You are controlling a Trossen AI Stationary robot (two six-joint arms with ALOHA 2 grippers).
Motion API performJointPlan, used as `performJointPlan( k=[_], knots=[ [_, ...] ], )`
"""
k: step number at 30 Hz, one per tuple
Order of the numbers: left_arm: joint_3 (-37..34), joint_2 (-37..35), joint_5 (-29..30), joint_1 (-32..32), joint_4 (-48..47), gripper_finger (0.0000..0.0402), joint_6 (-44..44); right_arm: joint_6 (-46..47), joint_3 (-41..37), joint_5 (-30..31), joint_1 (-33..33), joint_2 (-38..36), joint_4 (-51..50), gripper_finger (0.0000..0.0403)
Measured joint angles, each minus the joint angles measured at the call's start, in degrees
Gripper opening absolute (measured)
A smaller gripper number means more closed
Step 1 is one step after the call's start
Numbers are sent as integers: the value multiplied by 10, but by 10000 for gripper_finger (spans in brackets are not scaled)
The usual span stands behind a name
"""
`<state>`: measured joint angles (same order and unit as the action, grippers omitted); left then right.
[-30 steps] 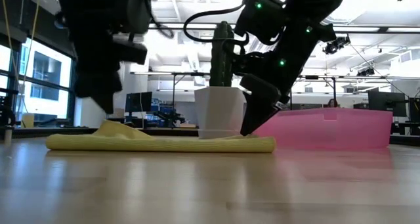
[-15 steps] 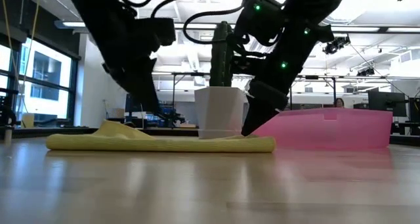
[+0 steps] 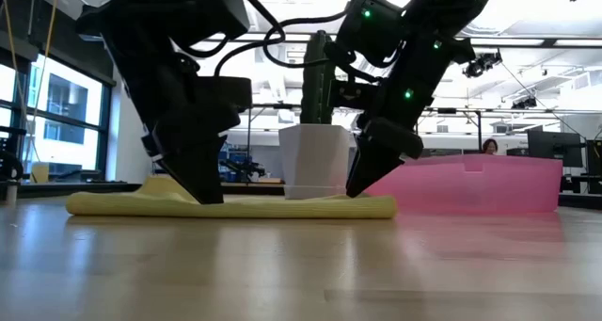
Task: Roll microfiber towels into tight, uniform cylinder then place into a basket
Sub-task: Roll the yellow towel
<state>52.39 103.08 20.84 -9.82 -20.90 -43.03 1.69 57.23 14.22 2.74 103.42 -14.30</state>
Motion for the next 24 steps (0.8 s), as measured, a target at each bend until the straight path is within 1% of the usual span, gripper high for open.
performJointPlan(
  k=[6, 9, 14, 20, 24],
  knots=[
    [1, 9, -1, 0, -1, 141, -1, 28, 0, -11, 0, 5, -2, 144],
    [1, 9, -4, 1, -5, 140, 29, 54, 0, -18, 2, 15, -4, 144],
    [2, 7, -14, 11, -22, 135, 148, 83, 2, -34, 15, 30, -2, 144],
    [2, 6, -22, 39, -26, 131, 304, 119, 2, -58, 45, 34, 9, 144],
    [3, 6, -17, 62, -27, 131, 382, 134, 1, -63, 69, 35, 23, 144]
  ],
)
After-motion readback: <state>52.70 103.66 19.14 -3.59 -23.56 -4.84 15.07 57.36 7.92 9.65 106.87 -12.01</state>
